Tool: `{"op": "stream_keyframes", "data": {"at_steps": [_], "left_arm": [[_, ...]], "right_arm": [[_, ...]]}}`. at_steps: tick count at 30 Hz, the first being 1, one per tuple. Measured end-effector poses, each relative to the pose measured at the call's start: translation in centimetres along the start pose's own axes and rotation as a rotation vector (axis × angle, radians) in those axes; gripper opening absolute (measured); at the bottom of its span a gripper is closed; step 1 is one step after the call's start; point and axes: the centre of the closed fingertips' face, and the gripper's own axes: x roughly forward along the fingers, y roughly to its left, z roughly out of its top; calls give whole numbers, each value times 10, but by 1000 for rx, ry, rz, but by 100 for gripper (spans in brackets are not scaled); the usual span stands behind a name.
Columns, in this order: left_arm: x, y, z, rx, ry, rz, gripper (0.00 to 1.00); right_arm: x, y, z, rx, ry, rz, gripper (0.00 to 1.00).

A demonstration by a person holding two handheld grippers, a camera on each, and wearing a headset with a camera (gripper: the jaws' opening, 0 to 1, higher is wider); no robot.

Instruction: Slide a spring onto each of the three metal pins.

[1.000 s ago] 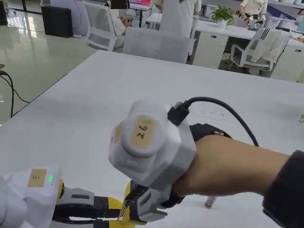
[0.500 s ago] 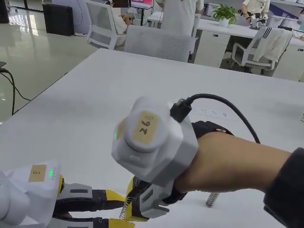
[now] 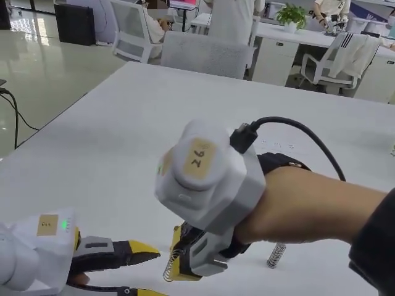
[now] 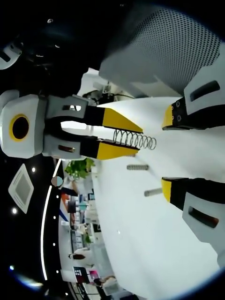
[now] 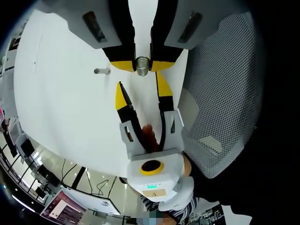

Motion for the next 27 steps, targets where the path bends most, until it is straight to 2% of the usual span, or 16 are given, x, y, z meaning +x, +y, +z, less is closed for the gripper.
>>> {"op": "stream_keyframes", "data": {"at_steps": [11,19,27], "left_arm": [[-2,5,-2,-14,2,31,43],[-2,7,-4,-23,9,43,49],[-2,10,-6,-28,17,54,55]], "right_arm": [[-8,-9,-6,18,5,-20,8],[-17,-26,-10,34,11,-61,8],[-17,-39,-12,43,22,-85,8]]}}
